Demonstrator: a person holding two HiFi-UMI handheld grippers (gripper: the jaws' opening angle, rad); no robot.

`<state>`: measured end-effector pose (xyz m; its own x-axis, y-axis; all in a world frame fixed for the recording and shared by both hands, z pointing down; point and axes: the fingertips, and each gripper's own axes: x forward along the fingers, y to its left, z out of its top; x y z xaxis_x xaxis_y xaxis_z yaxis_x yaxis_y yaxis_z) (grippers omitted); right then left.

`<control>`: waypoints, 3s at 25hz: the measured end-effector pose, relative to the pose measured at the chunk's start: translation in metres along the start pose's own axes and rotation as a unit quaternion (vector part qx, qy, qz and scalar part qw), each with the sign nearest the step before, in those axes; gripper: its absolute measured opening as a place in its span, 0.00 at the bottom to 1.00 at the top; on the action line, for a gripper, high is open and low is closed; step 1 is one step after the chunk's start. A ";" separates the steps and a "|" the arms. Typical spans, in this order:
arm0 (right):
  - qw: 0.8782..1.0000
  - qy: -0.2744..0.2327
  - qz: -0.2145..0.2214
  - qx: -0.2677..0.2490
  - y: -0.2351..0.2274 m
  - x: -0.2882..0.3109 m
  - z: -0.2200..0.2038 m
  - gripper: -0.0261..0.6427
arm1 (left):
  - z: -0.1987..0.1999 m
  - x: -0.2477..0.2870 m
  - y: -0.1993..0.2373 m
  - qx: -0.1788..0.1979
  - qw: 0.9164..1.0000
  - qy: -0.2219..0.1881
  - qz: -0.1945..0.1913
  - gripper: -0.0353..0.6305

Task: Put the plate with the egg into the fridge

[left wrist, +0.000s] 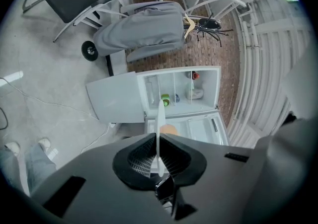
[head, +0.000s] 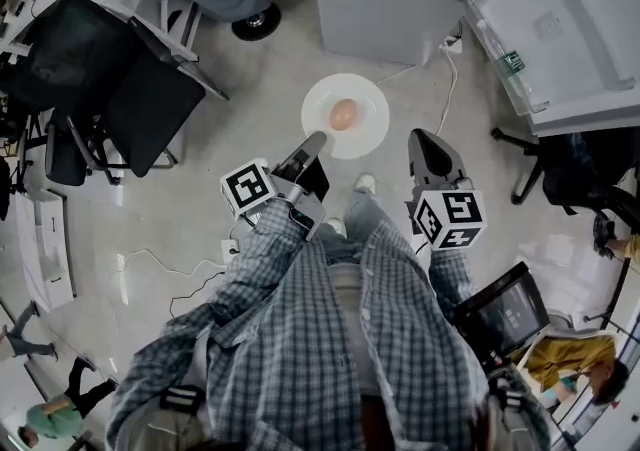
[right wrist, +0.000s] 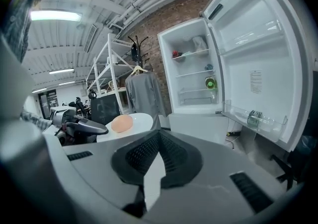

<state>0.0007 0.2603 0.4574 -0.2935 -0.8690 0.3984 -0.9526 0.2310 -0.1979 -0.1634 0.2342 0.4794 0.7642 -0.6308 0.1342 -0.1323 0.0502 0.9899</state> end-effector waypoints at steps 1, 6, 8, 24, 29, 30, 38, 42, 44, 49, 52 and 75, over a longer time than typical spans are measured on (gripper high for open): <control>1.000 0.001 0.004 -0.002 -0.005 0.005 0.003 0.05 | 0.002 0.006 -0.001 -0.001 1.000 -0.004 0.000 0.08; 1.000 0.001 0.024 -0.009 -0.030 0.031 0.023 0.05 | 0.013 0.039 -0.009 -0.003 1.000 -0.022 0.000 0.08; 0.999 0.000 0.031 -0.011 -0.040 0.038 0.030 0.05 | 0.016 0.052 -0.013 -0.004 1.000 -0.028 -0.002 0.08; 0.998 -0.005 0.039 -0.039 -0.096 0.054 0.054 0.05 | 0.022 0.120 -0.037 0.011 0.999 -0.042 -0.013 0.08; 0.999 -0.010 0.035 -0.033 -0.106 0.051 0.056 0.05 | 0.022 0.130 -0.045 0.021 0.999 -0.037 -0.016 0.08; 0.999 -0.010 0.036 -0.033 -0.107 0.051 0.055 0.05 | 0.022 0.132 -0.045 0.025 0.999 -0.037 -0.016 0.08; 0.999 -0.008 0.030 -0.020 -0.114 0.041 0.042 0.05 | 0.016 0.146 -0.051 0.038 0.999 -0.025 -0.022 0.08; 1.000 -0.006 0.018 -0.019 -0.123 0.041 0.041 0.05 | 0.015 0.152 -0.049 0.038 0.999 -0.018 -0.017 0.08; 1.000 -0.008 0.013 -0.017 -0.125 0.043 0.042 0.05 | 0.018 0.155 -0.052 0.040 0.999 -0.013 -0.020 0.08; 1.000 -0.006 0.006 -0.009 -0.125 0.054 0.043 0.05 | 0.029 0.166 -0.054 0.038 0.999 -0.006 -0.025 0.08; 1.000 -0.002 0.007 -0.017 -0.127 0.065 0.048 0.05 | 0.038 0.176 -0.052 0.036 0.999 -0.001 -0.025 0.08; 0.998 0.003 -0.027 -0.064 -0.153 0.188 0.133 0.05 | 0.158 0.280 -0.061 0.023 0.998 0.030 -0.044 0.08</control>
<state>0.1023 0.0035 0.4437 -0.2415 -0.8791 0.4108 -0.9694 0.2380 -0.0605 -0.0411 -0.0676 0.4497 0.8108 -0.5832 0.0503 -0.0909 -0.0406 0.9950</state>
